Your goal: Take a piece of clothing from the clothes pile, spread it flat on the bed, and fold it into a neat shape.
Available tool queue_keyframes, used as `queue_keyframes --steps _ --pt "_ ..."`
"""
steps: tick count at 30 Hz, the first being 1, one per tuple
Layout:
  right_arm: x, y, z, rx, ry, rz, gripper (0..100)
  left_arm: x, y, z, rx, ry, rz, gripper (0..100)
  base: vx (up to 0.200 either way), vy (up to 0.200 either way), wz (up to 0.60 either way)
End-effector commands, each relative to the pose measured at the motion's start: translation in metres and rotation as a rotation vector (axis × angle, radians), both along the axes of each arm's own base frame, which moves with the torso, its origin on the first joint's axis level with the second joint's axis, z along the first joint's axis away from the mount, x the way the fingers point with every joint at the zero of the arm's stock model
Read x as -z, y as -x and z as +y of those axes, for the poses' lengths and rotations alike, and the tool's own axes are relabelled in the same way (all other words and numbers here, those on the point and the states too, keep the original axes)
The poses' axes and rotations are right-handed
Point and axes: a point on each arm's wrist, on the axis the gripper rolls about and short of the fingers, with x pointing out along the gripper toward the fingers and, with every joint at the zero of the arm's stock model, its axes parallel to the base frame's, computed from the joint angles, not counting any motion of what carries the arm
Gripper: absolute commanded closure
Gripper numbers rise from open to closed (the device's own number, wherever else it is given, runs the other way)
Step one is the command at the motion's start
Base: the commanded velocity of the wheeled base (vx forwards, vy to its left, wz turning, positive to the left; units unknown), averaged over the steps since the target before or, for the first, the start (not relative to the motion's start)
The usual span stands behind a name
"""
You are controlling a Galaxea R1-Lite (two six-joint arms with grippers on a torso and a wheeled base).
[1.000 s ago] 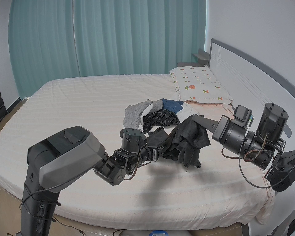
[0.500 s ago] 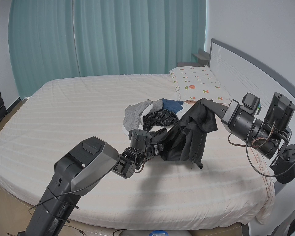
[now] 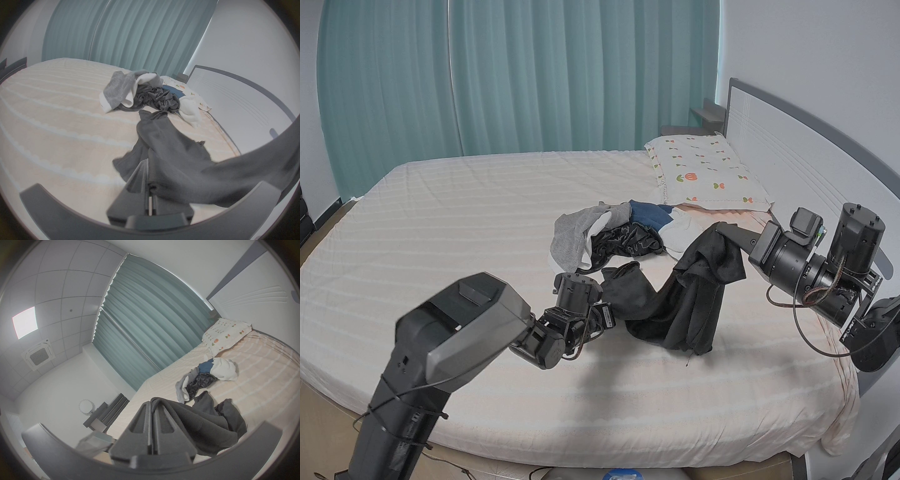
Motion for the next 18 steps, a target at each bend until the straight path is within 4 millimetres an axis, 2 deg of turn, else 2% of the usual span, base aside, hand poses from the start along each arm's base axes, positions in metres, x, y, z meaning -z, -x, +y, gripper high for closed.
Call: queue_keyframes --steps 1,4,6,7,10,14,18 --pt "0.044 -0.026 -0.003 0.054 0.049 0.115 100 -0.113 0.051 0.031 0.014 0.119 -0.053 100 0.000 0.000 0.00" --pt "0.060 -0.032 -0.002 0.066 0.059 0.132 100 -0.138 0.074 0.044 0.026 0.147 -0.061 100 0.000 0.000 0.00" --pt "0.067 -0.033 -0.002 0.070 0.063 0.139 100 -0.143 0.082 0.048 0.029 0.151 -0.060 100 0.000 0.000 0.00" --pt "0.074 -0.036 -0.003 0.078 0.061 0.136 100 -0.146 0.092 0.055 0.028 0.143 -0.051 100 0.000 0.000 0.00" --pt "0.087 -0.040 -0.002 0.090 0.063 0.133 100 -0.144 0.110 0.064 0.035 0.136 -0.035 100 0.000 0.000 0.00" --pt "0.096 -0.035 -0.007 0.125 0.065 0.125 100 -0.135 0.119 0.067 0.027 0.148 -0.067 100 0.000 0.000 0.00" --pt "0.094 -0.031 -0.011 0.133 0.046 0.099 100 -0.121 0.137 0.078 0.026 0.155 -0.059 100 0.000 0.000 0.00"
